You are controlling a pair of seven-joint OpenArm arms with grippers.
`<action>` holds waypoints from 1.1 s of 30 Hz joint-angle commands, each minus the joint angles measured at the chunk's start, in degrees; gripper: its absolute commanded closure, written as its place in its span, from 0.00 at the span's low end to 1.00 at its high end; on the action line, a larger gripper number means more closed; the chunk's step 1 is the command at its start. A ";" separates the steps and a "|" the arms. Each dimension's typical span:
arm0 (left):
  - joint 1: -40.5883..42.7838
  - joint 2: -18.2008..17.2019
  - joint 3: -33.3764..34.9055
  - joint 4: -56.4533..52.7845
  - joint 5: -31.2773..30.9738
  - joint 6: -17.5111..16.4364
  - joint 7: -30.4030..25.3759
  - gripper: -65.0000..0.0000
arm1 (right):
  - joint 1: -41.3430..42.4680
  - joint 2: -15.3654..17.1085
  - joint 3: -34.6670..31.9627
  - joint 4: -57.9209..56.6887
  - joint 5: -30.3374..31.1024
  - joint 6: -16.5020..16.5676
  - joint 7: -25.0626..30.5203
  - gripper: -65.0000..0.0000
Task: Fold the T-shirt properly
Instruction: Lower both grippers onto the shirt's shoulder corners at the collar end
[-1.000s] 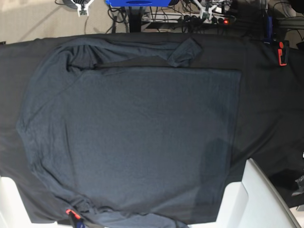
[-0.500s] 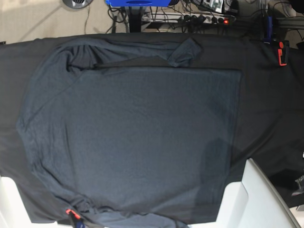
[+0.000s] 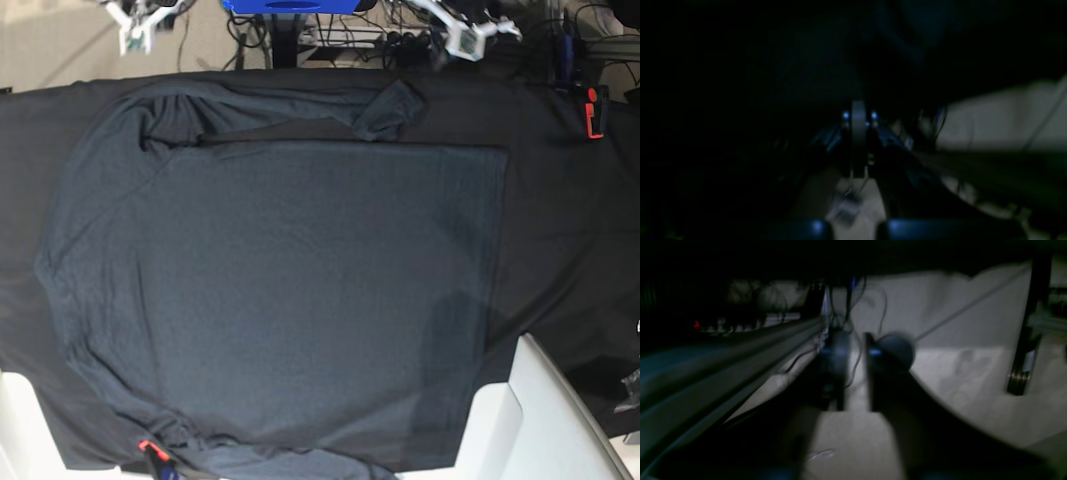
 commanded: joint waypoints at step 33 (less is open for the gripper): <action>-18.57 -3.46 14.78 -14.59 -15.66 -4.01 -1.06 1.00 | 18.28 -0.65 23.10 -0.85 16.96 14.66 -5.99 0.19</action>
